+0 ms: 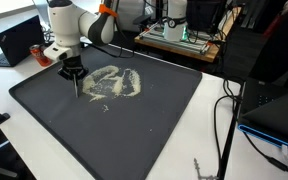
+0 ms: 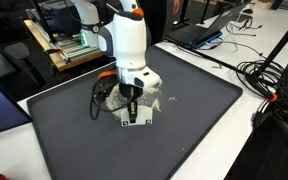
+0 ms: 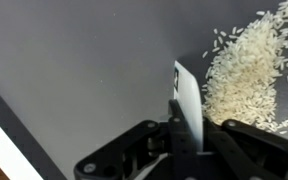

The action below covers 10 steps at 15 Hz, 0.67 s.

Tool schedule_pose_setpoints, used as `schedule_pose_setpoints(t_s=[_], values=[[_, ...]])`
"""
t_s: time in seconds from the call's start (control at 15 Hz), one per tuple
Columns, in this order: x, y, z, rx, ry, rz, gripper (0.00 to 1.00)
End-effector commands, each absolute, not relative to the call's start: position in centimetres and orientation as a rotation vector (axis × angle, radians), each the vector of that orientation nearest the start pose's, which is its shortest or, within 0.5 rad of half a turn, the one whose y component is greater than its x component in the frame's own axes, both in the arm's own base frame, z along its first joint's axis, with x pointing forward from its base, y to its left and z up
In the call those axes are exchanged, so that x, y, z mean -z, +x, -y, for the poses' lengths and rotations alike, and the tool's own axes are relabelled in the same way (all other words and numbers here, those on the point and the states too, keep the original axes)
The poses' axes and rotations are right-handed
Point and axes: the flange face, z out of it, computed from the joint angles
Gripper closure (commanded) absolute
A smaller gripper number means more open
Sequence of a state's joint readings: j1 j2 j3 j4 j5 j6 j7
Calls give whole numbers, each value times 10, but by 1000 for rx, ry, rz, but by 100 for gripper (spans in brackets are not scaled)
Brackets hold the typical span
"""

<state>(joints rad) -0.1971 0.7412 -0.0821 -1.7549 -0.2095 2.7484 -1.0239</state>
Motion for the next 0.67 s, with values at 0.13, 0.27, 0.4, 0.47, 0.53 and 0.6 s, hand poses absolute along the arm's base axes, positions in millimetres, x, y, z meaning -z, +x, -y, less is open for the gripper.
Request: schedule_pose_setpoints(t_s=[0.13, 0.27, 0.4, 0.47, 0.53, 0.6], values=[[-161, 640, 179, 198, -2997, 1484, 99], [-160, 636, 182, 222, -2988, 1458, 99], [-162, 630, 184, 233, -2988, 1456, 99], [-164, 626, 183, 233, -2983, 1462, 99], [-166, 622, 181, 231, -2986, 1469, 99], [-167, 616, 179, 220, -2987, 1484, 99]])
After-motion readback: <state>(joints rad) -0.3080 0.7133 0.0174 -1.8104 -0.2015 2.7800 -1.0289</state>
